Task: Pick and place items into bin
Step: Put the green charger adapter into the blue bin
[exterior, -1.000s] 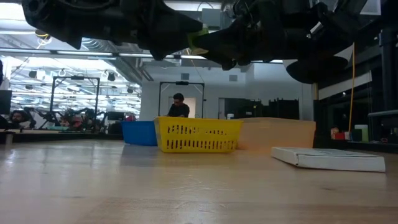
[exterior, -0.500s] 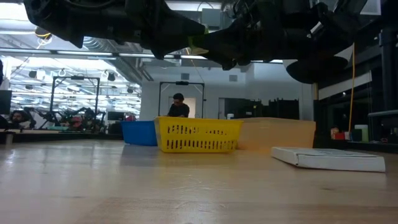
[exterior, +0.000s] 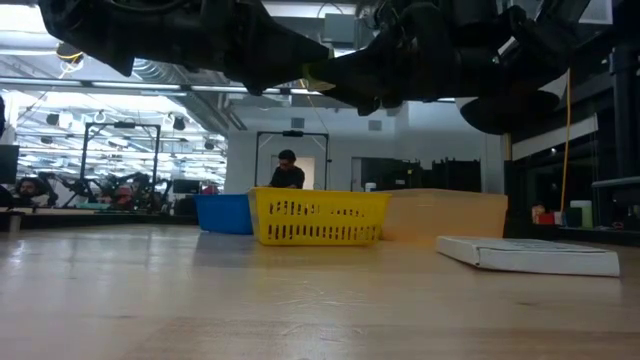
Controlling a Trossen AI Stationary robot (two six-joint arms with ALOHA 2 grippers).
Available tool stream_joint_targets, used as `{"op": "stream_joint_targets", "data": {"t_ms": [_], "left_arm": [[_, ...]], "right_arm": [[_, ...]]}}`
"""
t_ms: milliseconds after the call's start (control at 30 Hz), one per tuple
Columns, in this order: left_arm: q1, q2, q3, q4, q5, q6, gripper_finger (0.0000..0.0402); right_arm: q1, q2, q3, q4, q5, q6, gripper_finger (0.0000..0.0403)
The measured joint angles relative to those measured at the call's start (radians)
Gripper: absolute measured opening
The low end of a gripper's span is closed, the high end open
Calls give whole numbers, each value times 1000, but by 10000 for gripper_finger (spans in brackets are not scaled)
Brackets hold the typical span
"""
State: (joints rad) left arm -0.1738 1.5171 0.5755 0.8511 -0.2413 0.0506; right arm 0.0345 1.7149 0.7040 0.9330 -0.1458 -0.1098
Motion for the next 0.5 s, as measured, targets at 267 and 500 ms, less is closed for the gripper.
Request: {"op": "stream_joint_targets", "data": {"t_ms": [267, 500], "left_arm": [[0, -52, -2, -81, 14, 26, 148], [-1, -159, -4, -246, -53, 27, 148]], "right_arm": [[-1, -2, 2, 0, -5, 25, 259], [0, -12, 3, -13, 28, 26, 274]]}}
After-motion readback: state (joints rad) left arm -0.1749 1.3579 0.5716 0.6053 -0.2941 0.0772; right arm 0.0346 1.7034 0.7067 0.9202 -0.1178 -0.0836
